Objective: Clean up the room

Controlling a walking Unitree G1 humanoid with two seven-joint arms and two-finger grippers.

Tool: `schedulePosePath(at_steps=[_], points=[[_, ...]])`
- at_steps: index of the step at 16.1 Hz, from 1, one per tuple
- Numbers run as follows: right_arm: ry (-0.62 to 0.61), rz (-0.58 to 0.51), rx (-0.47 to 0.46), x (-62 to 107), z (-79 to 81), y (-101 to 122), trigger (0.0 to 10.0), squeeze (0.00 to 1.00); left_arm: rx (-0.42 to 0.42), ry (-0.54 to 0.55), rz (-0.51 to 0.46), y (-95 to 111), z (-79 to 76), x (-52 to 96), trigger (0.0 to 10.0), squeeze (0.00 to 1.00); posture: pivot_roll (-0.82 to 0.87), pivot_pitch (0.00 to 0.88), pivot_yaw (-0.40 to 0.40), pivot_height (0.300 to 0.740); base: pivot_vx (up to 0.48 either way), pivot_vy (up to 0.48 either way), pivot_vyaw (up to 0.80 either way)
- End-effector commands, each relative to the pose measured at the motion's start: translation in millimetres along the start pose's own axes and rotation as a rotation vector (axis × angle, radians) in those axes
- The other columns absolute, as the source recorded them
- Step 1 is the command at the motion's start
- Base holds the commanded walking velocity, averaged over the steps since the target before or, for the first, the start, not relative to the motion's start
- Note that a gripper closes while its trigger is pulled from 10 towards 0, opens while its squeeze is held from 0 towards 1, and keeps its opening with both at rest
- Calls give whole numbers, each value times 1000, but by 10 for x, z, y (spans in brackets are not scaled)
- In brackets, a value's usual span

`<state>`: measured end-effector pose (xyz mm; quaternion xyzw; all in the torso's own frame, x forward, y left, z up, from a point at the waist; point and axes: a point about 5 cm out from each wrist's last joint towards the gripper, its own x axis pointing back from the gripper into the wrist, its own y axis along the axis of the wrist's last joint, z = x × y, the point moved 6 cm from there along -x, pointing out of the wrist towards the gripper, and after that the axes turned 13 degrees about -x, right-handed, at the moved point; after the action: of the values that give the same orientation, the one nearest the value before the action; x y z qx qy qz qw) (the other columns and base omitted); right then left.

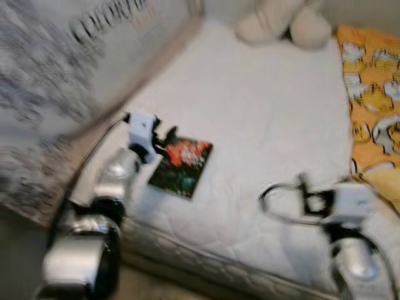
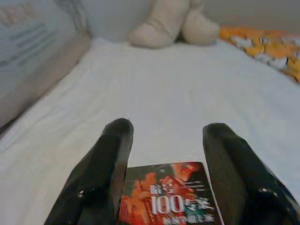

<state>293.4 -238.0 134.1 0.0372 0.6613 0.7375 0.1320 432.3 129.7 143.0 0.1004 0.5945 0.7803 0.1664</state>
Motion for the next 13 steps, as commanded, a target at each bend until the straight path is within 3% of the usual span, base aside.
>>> schedulePosePath(at_steps=[1,2,4,7,9,10,11,13], points=[[-111,2,-11,7,-249,-46,10000,0,72,57,73,-333,-47,164,10000,129,-4,0,42,740,0,-469,0],[-115,55,-6,-12,-261,-204,10000,0,155,43,57,-403,-275,196,10000,0,6,0,36,740,0,-461,0],[5,123,16,-33,-8,-400,10000,0,209,-43,-38,-183,-652,113,10000,0,15,0,21,740,0,-458,0],[56,123,30,-67,162,-449,10000,0,220,-132,-115,35,-938,106,10000,0,23,0,20,740,0,-451,0],[59,115,60,-104,187,-464,10000,0,219,-132,-110,-2,-953,143,10000,0,21,0,23,740,0,-448,0],[83,99,90,-114,237,-447,10000,1000,221,-127,-103,-21,-963,164,10000,824,17,0,25,740,0,-446,0],[92,82,61,-116,262,-416,10000,1000,226,-130,-104,-20,-980,174,10000,1000,14,0,26,740,0,-439,0],[4,52,24,-125,108,-368,10000,1000,229,-149,-116,43,-1024,172,10000,1000,6,0,38,740,0,-424,0]])
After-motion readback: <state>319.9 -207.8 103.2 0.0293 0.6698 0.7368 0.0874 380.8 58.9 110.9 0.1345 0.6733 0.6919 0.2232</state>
